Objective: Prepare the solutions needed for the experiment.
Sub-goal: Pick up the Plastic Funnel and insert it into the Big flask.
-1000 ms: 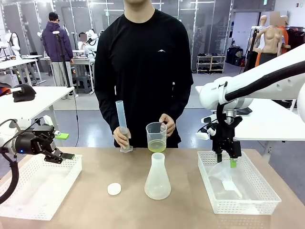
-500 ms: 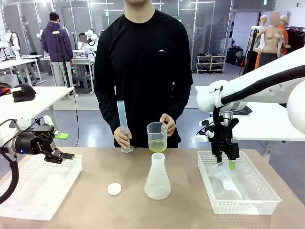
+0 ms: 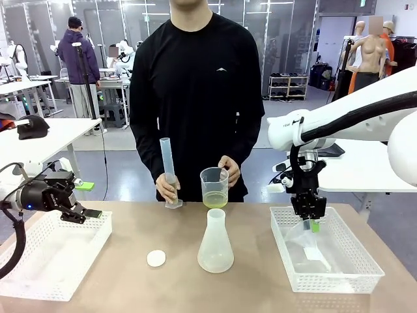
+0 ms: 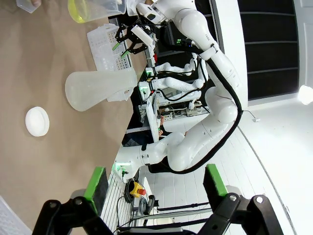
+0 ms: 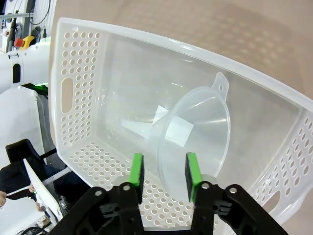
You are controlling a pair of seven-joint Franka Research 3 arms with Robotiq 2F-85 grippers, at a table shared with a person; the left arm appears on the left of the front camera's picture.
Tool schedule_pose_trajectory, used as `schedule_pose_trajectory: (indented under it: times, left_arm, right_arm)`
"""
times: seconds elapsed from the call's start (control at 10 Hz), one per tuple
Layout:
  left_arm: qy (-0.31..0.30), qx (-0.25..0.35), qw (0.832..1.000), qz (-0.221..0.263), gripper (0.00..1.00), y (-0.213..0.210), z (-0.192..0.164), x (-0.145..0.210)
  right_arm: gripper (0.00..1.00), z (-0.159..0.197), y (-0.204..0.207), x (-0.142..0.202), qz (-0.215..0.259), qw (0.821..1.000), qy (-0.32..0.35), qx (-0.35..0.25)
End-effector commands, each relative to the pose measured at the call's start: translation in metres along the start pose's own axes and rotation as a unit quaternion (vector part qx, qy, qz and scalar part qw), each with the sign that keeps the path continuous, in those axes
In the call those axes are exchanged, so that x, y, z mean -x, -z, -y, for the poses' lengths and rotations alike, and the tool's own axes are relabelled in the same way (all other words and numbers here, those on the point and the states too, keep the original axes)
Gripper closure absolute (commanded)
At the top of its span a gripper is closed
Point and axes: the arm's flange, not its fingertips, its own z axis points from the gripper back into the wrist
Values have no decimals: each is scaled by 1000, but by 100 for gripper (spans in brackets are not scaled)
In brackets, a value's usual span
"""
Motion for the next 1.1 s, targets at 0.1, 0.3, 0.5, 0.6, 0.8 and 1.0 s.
schedule_pose_trajectory:
  times: [0.1,0.3,0.5,0.6,0.8,1.0]
  left_arm:
    - [5,-1,1000,-2,0,1,1,0]
    - [5,-1,1000,-2,0,1,1,0]
    - [5,-1,1000,-2,0,1,1,0]
    - [5,-1,1000,-2,0,1,1,0]
    - [5,-1,1000,-2,0,1,1,0]
    - [5,-1,1000,-2,0,1,1,0]
  right_arm:
    - [94,6,-3,3,-3,1000,-12,0]
    - [100,6,-3,3,-3,1000,-15,-1]
    - [100,5,-3,2,0,1000,-16,1]
    - [100,-1,-4,-2,-7,1000,9,-3]
    - [100,-32,-19,-18,1,996,66,52]
    - [100,-73,-43,-36,-34,983,139,117]
